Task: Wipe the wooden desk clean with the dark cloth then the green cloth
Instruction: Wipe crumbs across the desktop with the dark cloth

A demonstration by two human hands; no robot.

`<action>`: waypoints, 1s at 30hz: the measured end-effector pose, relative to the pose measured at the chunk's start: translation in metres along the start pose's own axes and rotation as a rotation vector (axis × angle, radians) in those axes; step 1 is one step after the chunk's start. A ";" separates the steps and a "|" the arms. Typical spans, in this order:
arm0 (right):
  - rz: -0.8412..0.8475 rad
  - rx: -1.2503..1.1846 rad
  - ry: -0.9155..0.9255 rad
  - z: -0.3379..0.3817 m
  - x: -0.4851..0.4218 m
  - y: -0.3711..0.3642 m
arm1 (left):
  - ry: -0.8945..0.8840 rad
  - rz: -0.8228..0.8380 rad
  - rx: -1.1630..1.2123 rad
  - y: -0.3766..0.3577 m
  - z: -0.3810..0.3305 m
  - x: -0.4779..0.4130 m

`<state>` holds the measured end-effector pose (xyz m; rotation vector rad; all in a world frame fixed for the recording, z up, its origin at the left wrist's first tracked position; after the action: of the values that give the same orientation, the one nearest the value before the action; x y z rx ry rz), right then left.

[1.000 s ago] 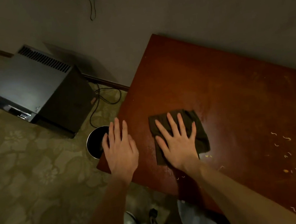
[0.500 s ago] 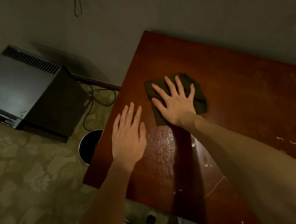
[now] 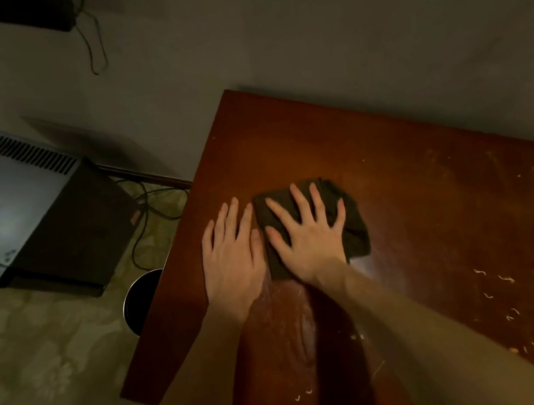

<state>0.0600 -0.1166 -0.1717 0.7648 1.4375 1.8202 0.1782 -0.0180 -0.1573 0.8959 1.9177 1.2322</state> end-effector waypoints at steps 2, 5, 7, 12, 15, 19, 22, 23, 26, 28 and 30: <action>0.008 -0.005 0.033 -0.015 -0.039 0.006 | -0.001 -0.010 0.003 -0.001 0.002 0.000; -0.001 -0.012 0.008 -0.034 -0.070 0.013 | 0.006 -0.016 -0.010 -0.001 0.002 0.001; -0.015 -0.008 -0.063 -0.038 -0.068 0.014 | 0.015 -0.021 -0.002 0.000 0.002 0.000; -0.027 -0.024 -0.243 -0.031 -0.011 0.012 | 0.011 -0.017 -0.025 0.004 -0.002 -0.002; -0.043 -0.013 -0.250 -0.017 0.036 0.006 | 0.012 0.006 -0.040 0.005 -0.003 -0.002; -0.041 -0.007 -0.243 -0.006 0.061 -0.001 | -0.077 0.043 -0.190 0.004 -0.010 -0.018; -0.011 -0.007 -0.198 -0.011 0.036 0.001 | -0.225 0.086 -0.248 -0.002 -0.027 -0.060; -0.001 -0.008 -0.178 -0.014 0.022 0.002 | -0.255 0.080 -0.217 -0.005 -0.032 -0.074; -0.007 0.014 -0.123 -0.022 -0.028 0.006 | -0.304 0.088 -0.095 -0.027 -0.048 -0.104; -0.023 0.053 -0.096 -0.027 -0.062 0.009 | -0.249 0.076 -0.024 -0.037 -0.051 -0.115; -0.007 0.126 -0.071 -0.033 -0.093 0.014 | -0.149 0.018 0.038 -0.039 -0.050 -0.123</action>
<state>0.0874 -0.2127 -0.1678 0.8773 1.5182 1.6926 0.1953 -0.1549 -0.1557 0.9983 1.8237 1.1107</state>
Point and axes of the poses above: each hand's wrist, its own x-axis away from the middle knuckle, its own y-axis out of the back of the hand, z = x × y, the point moved 8 cm from there along -x, towards the middle knuckle, and after that the axes turned 10 degrees about -z, right-handed, at the moved point
